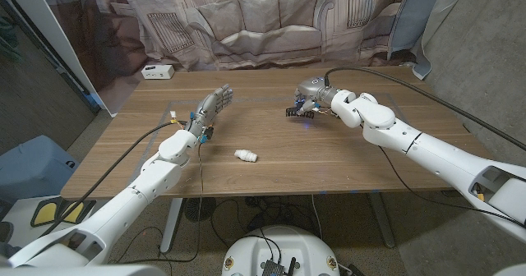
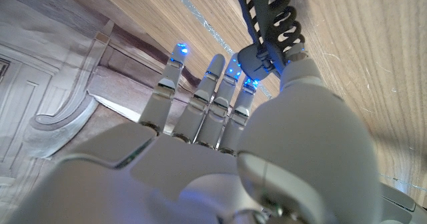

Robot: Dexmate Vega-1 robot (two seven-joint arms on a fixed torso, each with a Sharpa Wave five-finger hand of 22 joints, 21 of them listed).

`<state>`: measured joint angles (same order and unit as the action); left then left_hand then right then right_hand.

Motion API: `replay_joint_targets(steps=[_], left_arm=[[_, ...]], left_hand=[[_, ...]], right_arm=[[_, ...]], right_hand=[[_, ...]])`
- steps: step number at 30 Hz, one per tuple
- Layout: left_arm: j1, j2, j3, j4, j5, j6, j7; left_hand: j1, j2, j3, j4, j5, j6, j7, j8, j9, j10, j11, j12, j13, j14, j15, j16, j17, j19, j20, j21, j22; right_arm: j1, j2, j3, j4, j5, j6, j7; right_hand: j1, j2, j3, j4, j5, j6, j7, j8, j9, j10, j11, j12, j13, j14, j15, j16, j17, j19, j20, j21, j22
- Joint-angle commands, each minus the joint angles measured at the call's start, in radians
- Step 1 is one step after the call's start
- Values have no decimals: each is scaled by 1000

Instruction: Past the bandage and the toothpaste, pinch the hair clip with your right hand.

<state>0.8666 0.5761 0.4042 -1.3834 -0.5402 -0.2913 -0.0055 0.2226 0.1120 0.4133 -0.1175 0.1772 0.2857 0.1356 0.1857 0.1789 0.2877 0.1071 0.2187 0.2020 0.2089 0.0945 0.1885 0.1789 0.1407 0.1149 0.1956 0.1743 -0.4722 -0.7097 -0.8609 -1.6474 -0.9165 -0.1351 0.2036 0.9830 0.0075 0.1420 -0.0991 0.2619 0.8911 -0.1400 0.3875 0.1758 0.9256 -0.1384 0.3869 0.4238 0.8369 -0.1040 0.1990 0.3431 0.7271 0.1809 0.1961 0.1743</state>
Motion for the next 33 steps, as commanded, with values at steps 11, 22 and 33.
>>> replay_joint_targets(steps=[11, 22, 33], left_arm=[[15, 18, -8, -35, 4, 12, 10], [20, 19, -9, -39, 6, 12, 16], [18, 9, -5, -23, 6, 5, 14]], left_hand=[[-7, -2, 9, -1, 1, 7, 0, 2, 2, 7, 1, -2, 2, 8, 0, 0, 2, -3, -6, 4, 5], [-7, -2, 10, -2, 1, 9, 1, 3, 2, 6, -1, -3, 2, 8, -2, 0, 2, -3, -5, 4, 5], [-7, -2, 12, -2, 1, 8, 0, 2, 2, 7, -2, -3, 2, 9, -3, 0, 2, -3, -5, 4, 5]], right_arm=[[1, 4, -9, -6, -28, -27, 41], [1, 11, -10, 4, -28, -32, 32], [1, 22, -24, 29, -47, -38, -11]], right_hand=[[-31, 2, -9, -1, -19, -28, -12, -46, 4, -31, -3, -66, -55, -60, -53, 1, -11, -22, 17, -4, 2], [-61, -4, -20, 9, -19, -41, -21, -72, 5, -40, -12, -99, -86, -93, -42, -1, -22, -36, 25, -6, 2], [-67, 1, -22, 6, -19, -39, -23, -94, 6, -39, -15, -131, -118, -106, -38, 11, -28, -39, 28, -3, 2]])
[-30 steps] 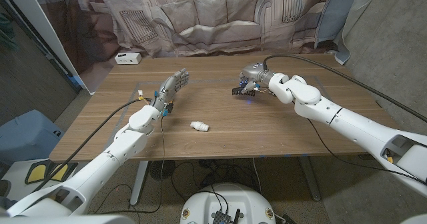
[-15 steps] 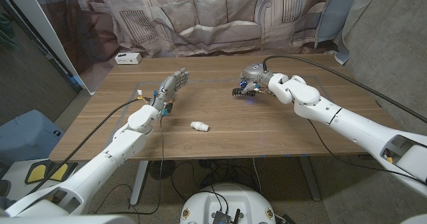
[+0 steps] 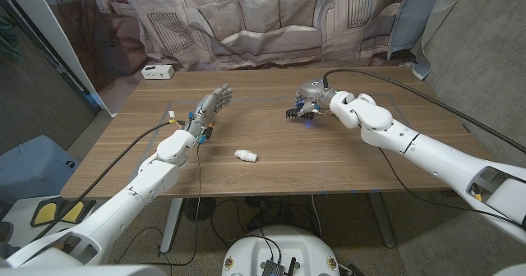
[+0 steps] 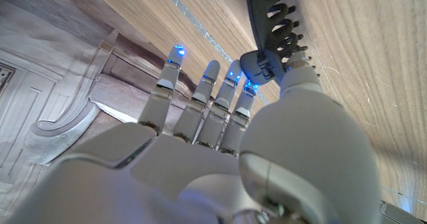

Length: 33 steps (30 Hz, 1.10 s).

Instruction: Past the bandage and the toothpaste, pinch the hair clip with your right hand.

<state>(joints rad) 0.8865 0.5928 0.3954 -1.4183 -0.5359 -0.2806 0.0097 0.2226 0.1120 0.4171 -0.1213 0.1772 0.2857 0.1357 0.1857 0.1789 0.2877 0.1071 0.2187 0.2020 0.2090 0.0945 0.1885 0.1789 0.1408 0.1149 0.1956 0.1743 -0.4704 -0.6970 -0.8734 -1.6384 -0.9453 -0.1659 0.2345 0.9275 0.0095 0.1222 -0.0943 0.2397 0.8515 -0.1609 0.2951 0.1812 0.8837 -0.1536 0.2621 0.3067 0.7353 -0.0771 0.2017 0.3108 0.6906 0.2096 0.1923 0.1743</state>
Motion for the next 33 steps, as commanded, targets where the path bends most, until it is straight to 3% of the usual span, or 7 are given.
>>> replay_joint_targets(steps=[1, 33], left_arm=[[-6, -11, 7, 18, 2, -5, -5], [-48, -13, 25, 25, 12, 8, -34]], left_hand=[[-7, -2, 8, 1, 1, 8, -1, 2, 2, 7, -2, -2, 2, 9, -3, 0, 2, -4, -5, 3, 5], [0, -7, 15, -7, 2, 6, -2, 2, 2, 2, 2, -4, 2, 7, -1, -1, 1, -5, -4, 3, 5]], right_arm=[[-2, 12, -14, 23, -20, -8, -49], [21, 44, -66, 114, -29, -4, -123]], right_hand=[[-11, -1, -2, 0, 4, 1, -3, -2, 1, 5, -1, -6, -2, -3, -66, 10, 4, -3, -2, 1, 2], [-21, 10, -4, -1, 5, 0, -8, -34, 3, 1, -2, -41, -39, -7, -60, 22, -4, -2, -2, 3, 2]])
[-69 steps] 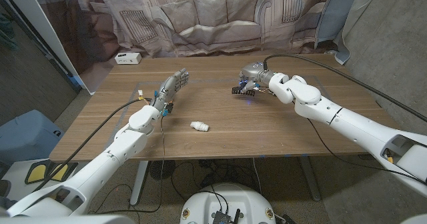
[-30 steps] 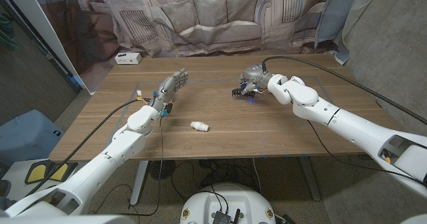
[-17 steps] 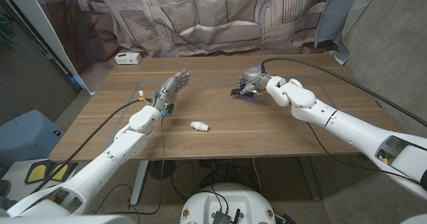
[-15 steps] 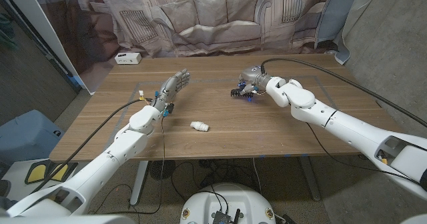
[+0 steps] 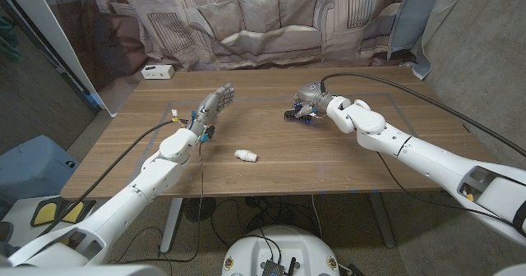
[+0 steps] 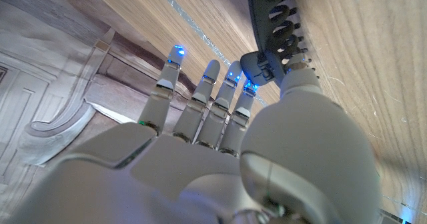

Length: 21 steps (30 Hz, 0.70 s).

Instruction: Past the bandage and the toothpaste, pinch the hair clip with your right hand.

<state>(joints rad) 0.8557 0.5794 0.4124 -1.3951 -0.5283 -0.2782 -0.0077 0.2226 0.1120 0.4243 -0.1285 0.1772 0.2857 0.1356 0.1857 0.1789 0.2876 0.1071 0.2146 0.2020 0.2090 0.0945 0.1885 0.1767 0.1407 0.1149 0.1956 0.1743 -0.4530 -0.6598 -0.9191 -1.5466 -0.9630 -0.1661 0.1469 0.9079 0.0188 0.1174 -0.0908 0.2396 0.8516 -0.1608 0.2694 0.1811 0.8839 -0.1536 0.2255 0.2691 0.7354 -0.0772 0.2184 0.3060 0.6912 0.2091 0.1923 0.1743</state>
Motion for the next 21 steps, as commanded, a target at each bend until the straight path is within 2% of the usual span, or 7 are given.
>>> replay_joint_targets(steps=[1, 21], left_arm=[[-18, 0, 8, 2, 5, 6, -17], [-11, -3, 1, 7, 3, -5, -4]], left_hand=[[1, -7, 8, 0, 2, 6, -2, 2, 2, 2, 2, 0, 2, 8, -1, -1, 3, -5, -4, 3, 5], [2, -8, 11, -2, 2, 5, -2, 2, 2, -1, 1, -1, 2, 8, -1, -1, 3, -5, -4, 3, 5]], right_arm=[[4, 6, -20, 22, -12, -4, -35], [19, 3, -53, 19, -80, -21, -24]], right_hand=[[-4, -1, -1, -4, 4, 0, -9, -10, 3, 2, -2, -5, -2, -7, -60, 5, 1, -3, -2, 3, 2], [-12, 10, -1, -6, -2, -3, -11, -30, 5, -3, -8, -19, -22, -10, -60, 15, 1, -4, -2, 4, 2]])
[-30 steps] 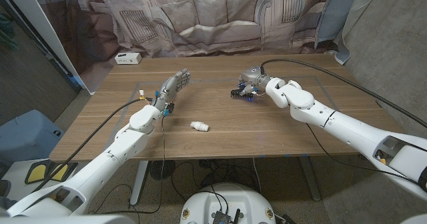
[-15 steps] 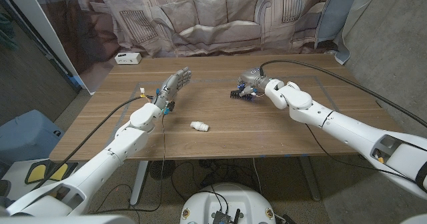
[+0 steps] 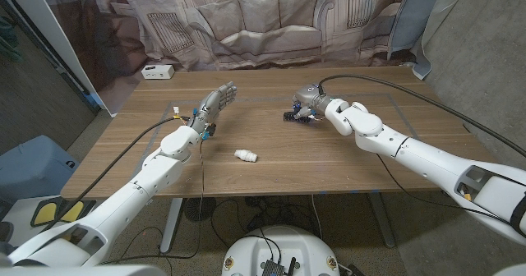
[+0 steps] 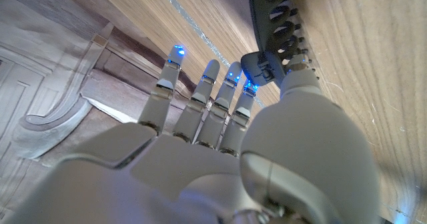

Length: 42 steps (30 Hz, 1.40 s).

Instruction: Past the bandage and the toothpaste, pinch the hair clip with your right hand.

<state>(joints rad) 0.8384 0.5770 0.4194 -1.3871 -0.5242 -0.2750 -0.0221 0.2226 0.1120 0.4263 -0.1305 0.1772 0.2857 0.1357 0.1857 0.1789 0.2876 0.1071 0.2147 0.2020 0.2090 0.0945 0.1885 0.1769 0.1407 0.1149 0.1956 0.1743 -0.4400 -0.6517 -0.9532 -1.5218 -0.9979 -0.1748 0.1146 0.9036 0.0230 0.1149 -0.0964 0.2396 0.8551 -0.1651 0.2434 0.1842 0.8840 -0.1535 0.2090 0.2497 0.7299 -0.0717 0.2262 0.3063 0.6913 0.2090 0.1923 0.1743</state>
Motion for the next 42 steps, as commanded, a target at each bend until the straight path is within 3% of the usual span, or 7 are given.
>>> replay_joint_targets(steps=[1, 27, 35, 42], left_arm=[[7, 0, -7, -1, -1, -8, 11], [5, -3, -3, 4, -3, 1, 12], [3, -4, -4, 7, -3, 0, 12], [-1, -8, -2, 18, -2, -6, 9]], left_hand=[[2, -8, 9, 0, 2, 5, -3, 2, 2, -1, 1, -1, 2, 8, -1, -1, 3, -5, -4, 3, 5], [3, -9, 13, -1, 2, 4, -6, 2, 2, -10, 0, -4, 2, 6, 5, -1, 3, -7, -2, 2, 5], [2, -9, 14, -2, 2, 5, -5, 2, 2, -9, 1, -3, 2, 6, 4, -1, 3, -8, -1, 2, 5], [2, -10, 14, -2, 2, 5, -6, 2, 2, -9, 0, -3, 2, 9, 3, 0, 3, -10, 2, 2, 5]], right_arm=[[5, -6, -18, -6, -46, -12, 8], [17, 18, -29, 45, -19, -24, 25], [25, 14, -37, 41, -25, -23, 39], [25, 11, -30, 35, -19, -28, 40]], right_hand=[[-8, 7, 1, -1, -2, -6, -6, -4, 2, -5, -8, -3, -3, -4, -65, 8, 1, -5, -3, 3, 2], [-17, 11, -1, -3, -12, -36, -8, -26, 4, -34, -4, -16, -12, -18, -59, 11, 3, -4, -6, 4, 3], [-36, 4, -7, -2, -20, -98, 1, -51, 6, -93, -3, -30, -17, -52, -43, -4, -4, -22, 4, -1, 3], [-71, -6, -19, 9, -27, -136, 3, -59, 7, -134, 1, -32, -19, -72, -28, -9, -6, -34, 6, -3, 3]])
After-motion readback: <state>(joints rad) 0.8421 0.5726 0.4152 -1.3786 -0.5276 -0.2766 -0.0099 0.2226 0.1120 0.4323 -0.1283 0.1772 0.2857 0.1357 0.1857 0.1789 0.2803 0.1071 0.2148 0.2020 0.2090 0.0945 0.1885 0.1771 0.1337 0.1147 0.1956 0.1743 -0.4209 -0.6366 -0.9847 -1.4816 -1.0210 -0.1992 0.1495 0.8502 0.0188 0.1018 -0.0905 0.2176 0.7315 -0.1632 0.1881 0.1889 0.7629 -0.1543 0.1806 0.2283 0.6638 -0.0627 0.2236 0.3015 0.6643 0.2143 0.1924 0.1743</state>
